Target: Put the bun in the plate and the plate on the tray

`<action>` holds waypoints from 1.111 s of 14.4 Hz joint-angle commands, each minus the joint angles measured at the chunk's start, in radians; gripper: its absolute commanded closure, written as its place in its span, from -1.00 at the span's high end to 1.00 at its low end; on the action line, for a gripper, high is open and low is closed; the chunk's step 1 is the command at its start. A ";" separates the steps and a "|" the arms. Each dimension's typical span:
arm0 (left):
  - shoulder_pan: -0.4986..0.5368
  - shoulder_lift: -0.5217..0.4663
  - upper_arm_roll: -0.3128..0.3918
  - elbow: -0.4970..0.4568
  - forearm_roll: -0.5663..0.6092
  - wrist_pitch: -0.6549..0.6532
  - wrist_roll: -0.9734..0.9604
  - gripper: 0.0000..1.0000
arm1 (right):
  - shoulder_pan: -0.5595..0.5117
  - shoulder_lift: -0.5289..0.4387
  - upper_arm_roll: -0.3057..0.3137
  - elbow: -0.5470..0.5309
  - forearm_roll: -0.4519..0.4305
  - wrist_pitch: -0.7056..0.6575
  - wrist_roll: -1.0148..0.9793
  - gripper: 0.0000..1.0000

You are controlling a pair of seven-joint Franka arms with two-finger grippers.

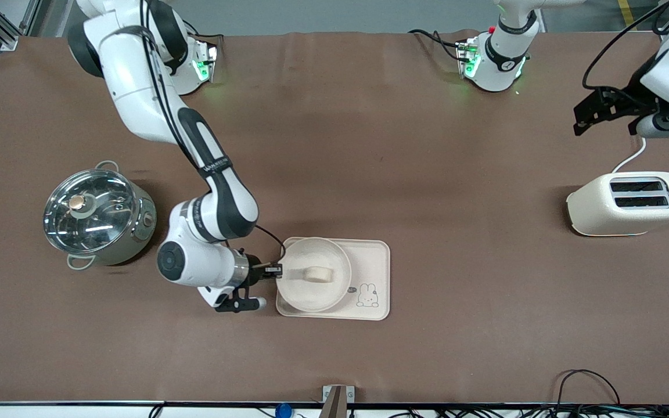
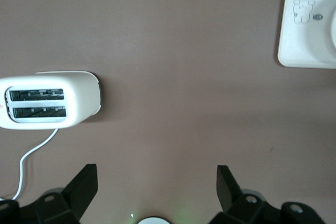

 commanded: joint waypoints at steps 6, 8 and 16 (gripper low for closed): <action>-0.006 -0.049 -0.001 -0.048 0.026 0.006 0.015 1.00 | 0.042 0.064 0.005 0.087 -0.029 -0.010 0.055 -1.00; -0.005 -0.048 -0.001 -0.046 0.031 0.013 0.015 1.00 | 0.047 0.056 0.005 0.064 -0.051 -0.011 0.046 -0.98; -0.003 -0.037 0.002 -0.038 0.049 0.019 0.015 1.00 | 0.038 0.007 0.009 -0.008 -0.053 -0.022 0.058 0.60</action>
